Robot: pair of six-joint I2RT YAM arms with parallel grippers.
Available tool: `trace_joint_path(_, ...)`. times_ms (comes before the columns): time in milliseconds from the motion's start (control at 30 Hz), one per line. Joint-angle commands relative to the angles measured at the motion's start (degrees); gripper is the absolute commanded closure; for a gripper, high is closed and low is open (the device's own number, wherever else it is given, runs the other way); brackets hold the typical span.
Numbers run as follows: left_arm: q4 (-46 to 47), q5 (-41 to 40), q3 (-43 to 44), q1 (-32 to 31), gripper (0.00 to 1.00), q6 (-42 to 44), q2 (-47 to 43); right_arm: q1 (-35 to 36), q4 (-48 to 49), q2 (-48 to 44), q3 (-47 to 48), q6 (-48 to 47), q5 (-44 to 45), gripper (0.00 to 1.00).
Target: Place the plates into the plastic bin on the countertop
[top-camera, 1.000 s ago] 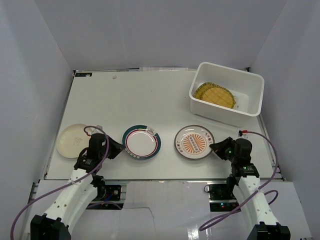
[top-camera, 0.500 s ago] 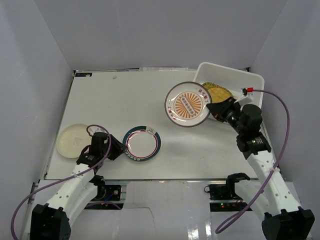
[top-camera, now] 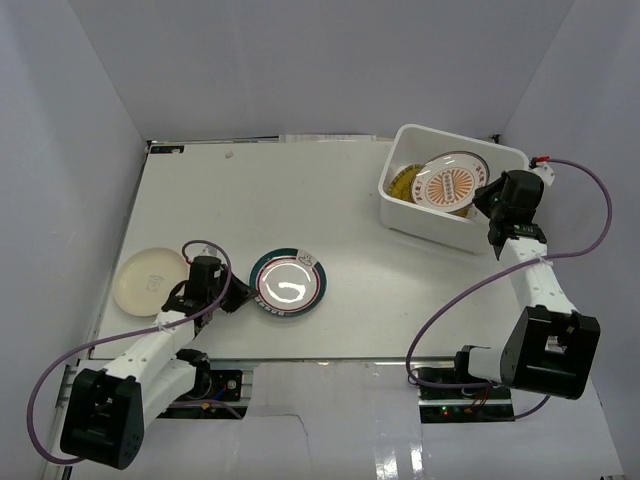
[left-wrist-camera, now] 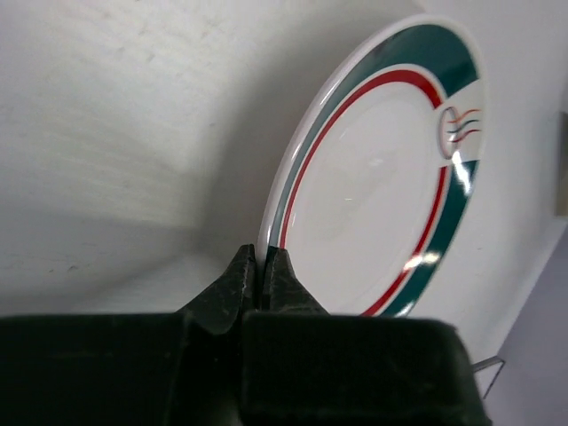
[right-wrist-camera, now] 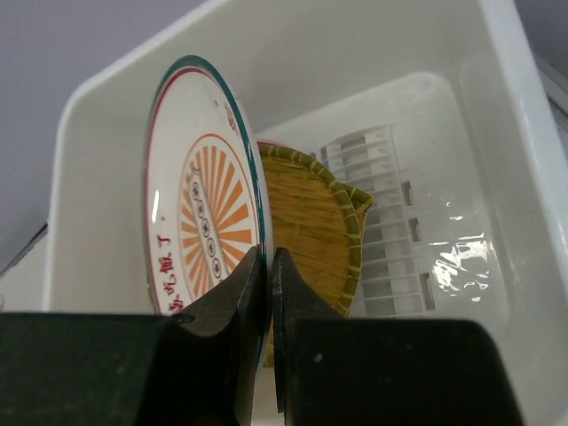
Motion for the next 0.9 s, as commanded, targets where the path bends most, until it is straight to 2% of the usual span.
trace_joint_path(0, 2.2, -1.5, 1.9, -0.3, 1.0, 1.6, 0.1, 0.3, 4.9, 1.8, 1.9, -1.0, -1.9, 0.91)
trace_joint_path(67, 2.1, -1.4, 2.4, -0.2, 1.0, 1.8, -0.3, 0.3, 4.8, 2.8, 1.9, -1.1, -2.5, 0.89)
trace_joint_path(167, 2.2, -0.2, 3.4, -0.3, 1.0, 2.2, -2.4, 0.5, 4.3, 4.0, 2.1, -1.5, -7.0, 0.79)
trace_joint_path(300, 1.4, 2.0, 8.8, -0.3, 1.0, 1.5, -5.6, 2.5, 1.0, 6.7, 3.7, -4.6, -11.3, 0.55)
trace_joint_path(433, 1.0, 4.8, 16.3, -0.3, 1.0, 0.8, -6.1, 7.7, -0.1, 8.6, 2.8, -6.6, -15.6, 0.5)
trace_joint_path(467, 1.0, 5.2, 18.1, -0.3, 1.0, 0.6, -5.9, 11.5, 0.3, 8.6, 2.4, -6.8, -17.0, 0.49)
trace_joint_path(567, 0.9, 6.5, 25.5, -0.3, 1.0, 0.4, -4.1, 16.6, 0.8, 8.5, 0.8, -6.9, -21.0, 0.5)
trace_joint_path(700, 1.4, 7.6, 33.6, -0.3, 1.0, -0.3, -0.9, 20.5, 1.4, 6.1, -1.8, -6.1, -21.4, 0.49)
trace_joint_path(767, 2.3, 7.9, 36.8, -0.4, 1.0, -0.6, 0.8, 21.4, 2.2, 4.0, -3.8, -4.8, -21.9, 0.45)
trace_joint_path(867, 4.8, 8.9, 39.6, -1.1, 1.0, -2.3, 4.4, 22.6, 0.4, 1.6, -4.1, -5.3, -21.5, 0.3)
